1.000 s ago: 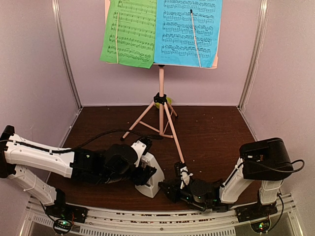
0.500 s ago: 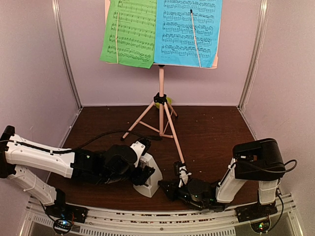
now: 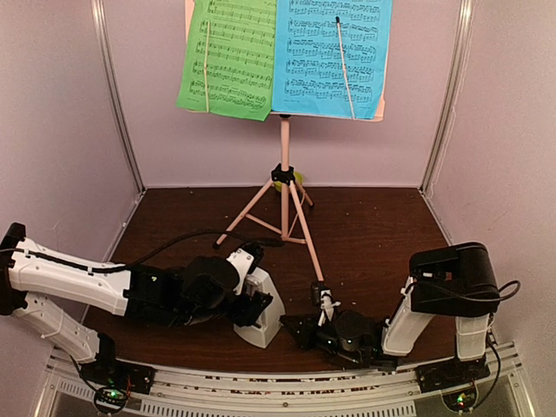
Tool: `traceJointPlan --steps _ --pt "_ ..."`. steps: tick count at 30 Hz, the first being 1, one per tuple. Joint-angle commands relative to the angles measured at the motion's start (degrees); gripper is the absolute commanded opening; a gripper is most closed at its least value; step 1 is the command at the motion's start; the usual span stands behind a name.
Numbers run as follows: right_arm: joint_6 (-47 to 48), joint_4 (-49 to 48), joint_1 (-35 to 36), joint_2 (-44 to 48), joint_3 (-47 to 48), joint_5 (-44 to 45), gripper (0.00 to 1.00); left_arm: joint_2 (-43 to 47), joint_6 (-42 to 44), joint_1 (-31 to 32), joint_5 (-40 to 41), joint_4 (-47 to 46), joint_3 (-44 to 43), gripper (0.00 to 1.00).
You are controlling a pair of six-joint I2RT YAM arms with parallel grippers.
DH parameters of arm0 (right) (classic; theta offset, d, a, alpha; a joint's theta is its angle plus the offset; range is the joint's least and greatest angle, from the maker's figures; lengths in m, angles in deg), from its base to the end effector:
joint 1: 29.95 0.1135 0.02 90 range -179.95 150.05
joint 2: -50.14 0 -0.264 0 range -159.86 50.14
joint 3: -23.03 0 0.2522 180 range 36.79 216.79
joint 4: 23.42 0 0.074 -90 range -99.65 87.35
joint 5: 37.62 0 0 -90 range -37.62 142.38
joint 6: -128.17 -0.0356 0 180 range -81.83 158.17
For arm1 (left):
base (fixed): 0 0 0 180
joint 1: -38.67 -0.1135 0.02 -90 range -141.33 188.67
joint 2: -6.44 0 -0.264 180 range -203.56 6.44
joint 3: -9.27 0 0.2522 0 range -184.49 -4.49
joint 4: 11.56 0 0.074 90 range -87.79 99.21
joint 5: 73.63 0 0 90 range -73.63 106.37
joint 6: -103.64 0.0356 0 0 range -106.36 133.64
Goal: Set up the instrument practice props
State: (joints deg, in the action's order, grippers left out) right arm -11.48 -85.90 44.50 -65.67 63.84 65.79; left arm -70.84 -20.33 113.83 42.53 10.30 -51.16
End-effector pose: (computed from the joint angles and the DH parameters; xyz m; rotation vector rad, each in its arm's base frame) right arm 0.0901 0.2928 0.0840 -0.2435 1.9798 1.2980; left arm 0.0884 -0.2724 0.2317 0.5467 2.1559 -0.5669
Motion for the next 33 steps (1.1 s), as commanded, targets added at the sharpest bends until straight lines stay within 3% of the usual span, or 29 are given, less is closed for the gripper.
traceJointPlan --steps 1,6,11,17,20,28,33 --pt "-8.1 -6.1 -2.8 -1.1 -1.8 -1.6 0.00 3.8 0.9 0.0 0.4 -10.2 0.6 0.35" --pt "-13.2 -8.2 -4.4 -0.5 -1.4 -4.6 0.00 6.3 3.5 0.1 0.0 -14.7 3.3 0.33" --pt "-13.0 -4.0 -4.9 1.9 -0.4 -6.3 0.00 7.8 5.4 0.0 1.1 -14.9 3.8 0.32" --pt "-6.6 -6.4 -4.8 3.2 -3.8 -5.3 0.40 6.0 3.4 0.0 2.8 -12.2 2.2 0.32" --pt "-4.5 -7.0 -4.3 2.9 -4.2 -6.0 0.50 5.9 3.1 0.0 2.8 -13.1 2.0 0.31" --pt "-0.9 0.3 -0.7 2.7 0.3 -5.3 0.49 5.7 4.2 -0.1 2.6 -12.0 0.4 0.31" --pt "-1.9 5.0 -0.6 3.7 0.0 -1.0 0.41 6.3 4.5 -0.1 2.6 -11.9 0.5 0.31"
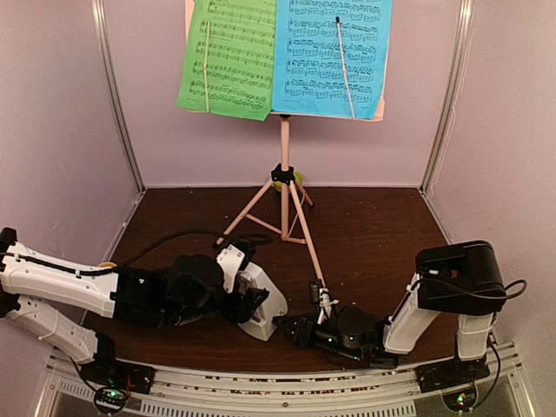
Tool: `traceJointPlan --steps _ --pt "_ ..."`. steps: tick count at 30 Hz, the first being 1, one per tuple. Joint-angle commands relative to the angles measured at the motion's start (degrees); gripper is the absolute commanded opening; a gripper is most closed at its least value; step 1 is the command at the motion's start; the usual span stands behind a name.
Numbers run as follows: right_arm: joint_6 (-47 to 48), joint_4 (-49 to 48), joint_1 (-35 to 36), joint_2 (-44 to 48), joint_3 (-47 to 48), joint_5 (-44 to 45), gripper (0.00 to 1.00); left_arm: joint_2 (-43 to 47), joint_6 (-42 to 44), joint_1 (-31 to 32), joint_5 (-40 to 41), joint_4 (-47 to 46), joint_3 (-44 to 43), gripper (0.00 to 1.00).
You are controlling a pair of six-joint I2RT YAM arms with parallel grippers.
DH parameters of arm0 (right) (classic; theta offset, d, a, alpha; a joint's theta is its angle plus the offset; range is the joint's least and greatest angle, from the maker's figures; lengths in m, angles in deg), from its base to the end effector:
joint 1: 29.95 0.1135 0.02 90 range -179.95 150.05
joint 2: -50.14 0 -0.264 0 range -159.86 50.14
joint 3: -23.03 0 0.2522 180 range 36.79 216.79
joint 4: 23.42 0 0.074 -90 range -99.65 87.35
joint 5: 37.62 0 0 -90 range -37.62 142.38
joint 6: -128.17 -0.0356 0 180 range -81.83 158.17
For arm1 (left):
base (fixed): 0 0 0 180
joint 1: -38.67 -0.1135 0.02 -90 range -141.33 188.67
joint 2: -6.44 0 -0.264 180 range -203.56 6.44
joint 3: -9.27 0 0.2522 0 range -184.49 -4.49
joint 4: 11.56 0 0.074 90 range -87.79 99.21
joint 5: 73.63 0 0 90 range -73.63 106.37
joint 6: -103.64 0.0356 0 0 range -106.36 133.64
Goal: Set up the instrument practice props
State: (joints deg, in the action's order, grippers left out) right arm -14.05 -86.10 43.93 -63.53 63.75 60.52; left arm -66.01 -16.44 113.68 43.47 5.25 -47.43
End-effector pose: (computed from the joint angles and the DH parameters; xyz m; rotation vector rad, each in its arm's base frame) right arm 0.0902 0.2939 0.0947 -0.2583 1.9811 1.4203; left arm 0.0861 -0.2587 0.2399 0.5490 2.0570 -0.6087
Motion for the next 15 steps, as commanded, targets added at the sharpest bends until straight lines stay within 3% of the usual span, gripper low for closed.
traceJointPlan --steps 1,6,12,15 --pt "0.6 6.0 -0.1 1.7 0.0 4.9 0.39 1.6 0.6 0.1 1.6 -6.8 -3.3 0.31" --pt "0.9 6.5 -0.2 2.4 -0.7 6.5 0.25 1.7 0.9 0.0 1.0 -7.0 -3.4 0.30" --pt "1.7 7.7 -0.3 3.5 0.9 6.6 0.27 1.1 0.8 0.1 0.0 -7.3 -3.5 0.30" --pt "2.0 8.6 -0.4 3.5 1.7 6.2 0.19 1.0 0.9 0.1 -0.3 -7.2 -3.7 0.30"
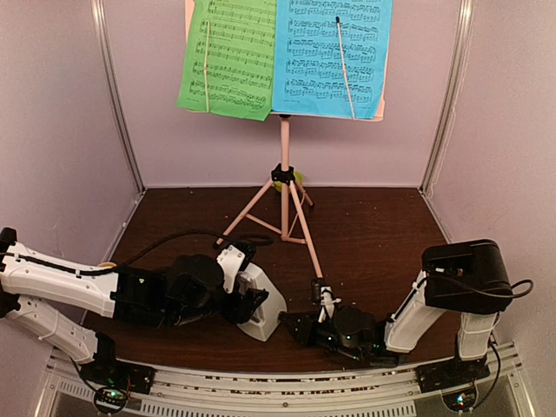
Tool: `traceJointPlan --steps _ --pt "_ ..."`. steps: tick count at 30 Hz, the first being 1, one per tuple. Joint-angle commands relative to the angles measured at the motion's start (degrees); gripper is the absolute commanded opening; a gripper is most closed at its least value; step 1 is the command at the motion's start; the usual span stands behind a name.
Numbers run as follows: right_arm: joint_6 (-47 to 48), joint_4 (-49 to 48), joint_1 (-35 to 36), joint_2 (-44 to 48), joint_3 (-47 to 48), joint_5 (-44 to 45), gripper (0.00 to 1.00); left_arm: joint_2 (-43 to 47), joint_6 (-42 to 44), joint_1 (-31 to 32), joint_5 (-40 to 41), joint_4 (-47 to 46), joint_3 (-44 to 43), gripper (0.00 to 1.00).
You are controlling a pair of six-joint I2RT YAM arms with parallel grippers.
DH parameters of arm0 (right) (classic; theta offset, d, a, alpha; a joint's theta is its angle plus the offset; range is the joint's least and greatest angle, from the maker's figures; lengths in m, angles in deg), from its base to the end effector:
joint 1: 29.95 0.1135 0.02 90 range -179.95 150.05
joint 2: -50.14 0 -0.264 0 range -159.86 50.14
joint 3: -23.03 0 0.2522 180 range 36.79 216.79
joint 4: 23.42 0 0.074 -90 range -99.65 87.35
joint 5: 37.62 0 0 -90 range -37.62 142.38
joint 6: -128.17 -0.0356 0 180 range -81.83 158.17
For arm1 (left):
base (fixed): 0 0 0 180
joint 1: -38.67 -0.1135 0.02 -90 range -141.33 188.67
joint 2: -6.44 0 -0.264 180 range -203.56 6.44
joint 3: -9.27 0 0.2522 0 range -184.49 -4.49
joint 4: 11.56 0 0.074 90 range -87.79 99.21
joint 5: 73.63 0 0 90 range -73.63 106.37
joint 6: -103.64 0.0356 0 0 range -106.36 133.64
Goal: Set up the instrument practice props
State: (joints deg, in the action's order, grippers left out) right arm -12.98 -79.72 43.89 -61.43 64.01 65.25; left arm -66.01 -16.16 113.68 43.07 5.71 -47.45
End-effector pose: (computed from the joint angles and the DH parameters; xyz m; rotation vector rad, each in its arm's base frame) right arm 0.0928 0.2919 0.0943 -0.2240 2.0178 1.2889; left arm 0.0858 -0.2585 0.2392 0.5627 2.0621 -0.6051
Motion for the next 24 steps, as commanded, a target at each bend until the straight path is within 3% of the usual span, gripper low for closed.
traceJointPlan --steps 1,5,9,12,19,24 --pt "0.9 2.4 -0.3 1.3 1.7 1.3 0.14 1.1 0.7 0.1 0.1 -7.7 -3.7 0.29" --pt "0.8 2.0 -0.4 1.3 1.5 1.1 0.03 1.5 1.1 0.0 0.1 -8.0 -3.5 0.29" --pt "1.6 4.9 -0.6 2.5 2.1 0.5 0.20 1.1 1.4 0.1 -0.3 -8.0 -3.7 0.29" --pt "2.5 6.6 -0.6 3.2 3.0 0.2 0.22 0.8 1.6 0.1 -0.8 -7.8 -4.0 0.29" --pt "3.7 8.9 -0.6 4.6 3.4 0.4 0.02 0.0 1.8 0.0 -1.2 -8.1 -4.3 0.28" --pt "1.1 8.6 -1.1 5.3 2.2 0.2 0.00 0.3 1.6 0.1 -1.1 -8.4 -4.3 0.28"
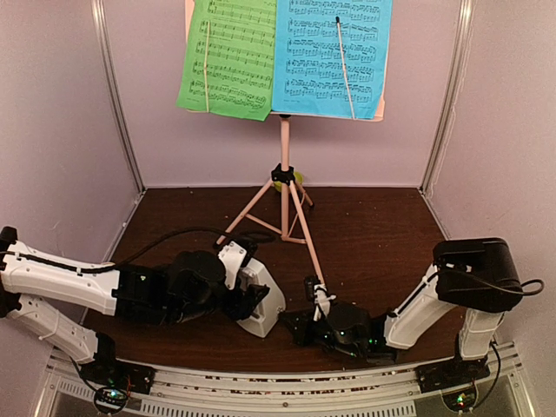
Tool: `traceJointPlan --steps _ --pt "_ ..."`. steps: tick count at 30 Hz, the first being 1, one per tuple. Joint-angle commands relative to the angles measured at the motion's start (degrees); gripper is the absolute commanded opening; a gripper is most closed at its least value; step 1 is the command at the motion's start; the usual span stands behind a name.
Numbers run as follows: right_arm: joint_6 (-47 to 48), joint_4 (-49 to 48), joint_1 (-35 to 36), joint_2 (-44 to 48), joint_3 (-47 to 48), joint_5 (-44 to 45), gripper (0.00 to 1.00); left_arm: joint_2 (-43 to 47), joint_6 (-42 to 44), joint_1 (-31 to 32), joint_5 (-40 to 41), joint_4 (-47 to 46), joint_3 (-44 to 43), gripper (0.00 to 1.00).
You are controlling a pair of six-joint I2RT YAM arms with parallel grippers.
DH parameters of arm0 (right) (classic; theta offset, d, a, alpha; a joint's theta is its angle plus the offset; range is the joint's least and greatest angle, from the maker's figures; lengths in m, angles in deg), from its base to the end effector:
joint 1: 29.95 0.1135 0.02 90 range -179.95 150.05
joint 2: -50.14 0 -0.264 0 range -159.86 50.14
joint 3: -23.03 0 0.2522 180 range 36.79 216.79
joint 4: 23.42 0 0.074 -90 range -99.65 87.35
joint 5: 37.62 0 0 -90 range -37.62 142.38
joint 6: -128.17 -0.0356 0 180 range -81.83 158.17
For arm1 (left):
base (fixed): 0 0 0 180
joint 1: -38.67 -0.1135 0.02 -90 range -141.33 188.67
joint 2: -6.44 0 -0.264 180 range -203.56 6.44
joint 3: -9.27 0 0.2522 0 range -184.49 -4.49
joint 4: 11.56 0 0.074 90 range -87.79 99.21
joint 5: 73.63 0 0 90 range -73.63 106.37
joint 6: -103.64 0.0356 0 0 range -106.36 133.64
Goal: Set up the instrument practice props
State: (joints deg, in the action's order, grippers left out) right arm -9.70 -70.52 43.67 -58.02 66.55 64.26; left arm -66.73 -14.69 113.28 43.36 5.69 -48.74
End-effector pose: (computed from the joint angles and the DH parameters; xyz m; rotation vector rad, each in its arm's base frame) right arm 0.0956 0.2993 0.1037 -0.3071 2.0513 1.2169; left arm 0.0889 -0.2620 0.2436 0.5720 2.0451 -0.5905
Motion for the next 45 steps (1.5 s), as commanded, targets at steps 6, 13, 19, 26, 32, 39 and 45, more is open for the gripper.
traceJointPlan --steps 6,13,19,26,32,39,45 --pt "-7.3 -5.0 -3.6 1.5 -2.2 -1.5 0.00 3.5 0.8 0.4 0.1 -10.8 -1.0 0.27" --pt "-3.6 -4.7 -4.1 2.4 -1.0 -4.6 0.07 3.6 0.7 0.4 -0.4 -11.1 0.0 0.27" --pt "2.7 3.5 -3.2 5.2 1.2 -3.6 0.26 3.4 0.9 0.4 -0.8 -11.3 -0.3 0.27" --pt "6.5 12.1 -2.1 6.4 4.3 -1.2 0.23 3.5 1.0 0.4 -1.3 -11.2 -0.4 0.27" --pt "7.5 15.3 -1.9 6.5 5.1 -0.5 0.16 3.6 1.3 0.4 -1.4 -11.1 -0.6 0.26" --pt "6.3 18.2 -2.0 6.7 5.1 1.6 0.05 3.8 1.1 0.4 -1.7 -11.2 -0.5 0.26" --pt "6.3 20.7 -2.0 7.4 5.5 2.5 0.09 4.9 1.3 0.4 -1.6 -11.8 -0.1 0.26"
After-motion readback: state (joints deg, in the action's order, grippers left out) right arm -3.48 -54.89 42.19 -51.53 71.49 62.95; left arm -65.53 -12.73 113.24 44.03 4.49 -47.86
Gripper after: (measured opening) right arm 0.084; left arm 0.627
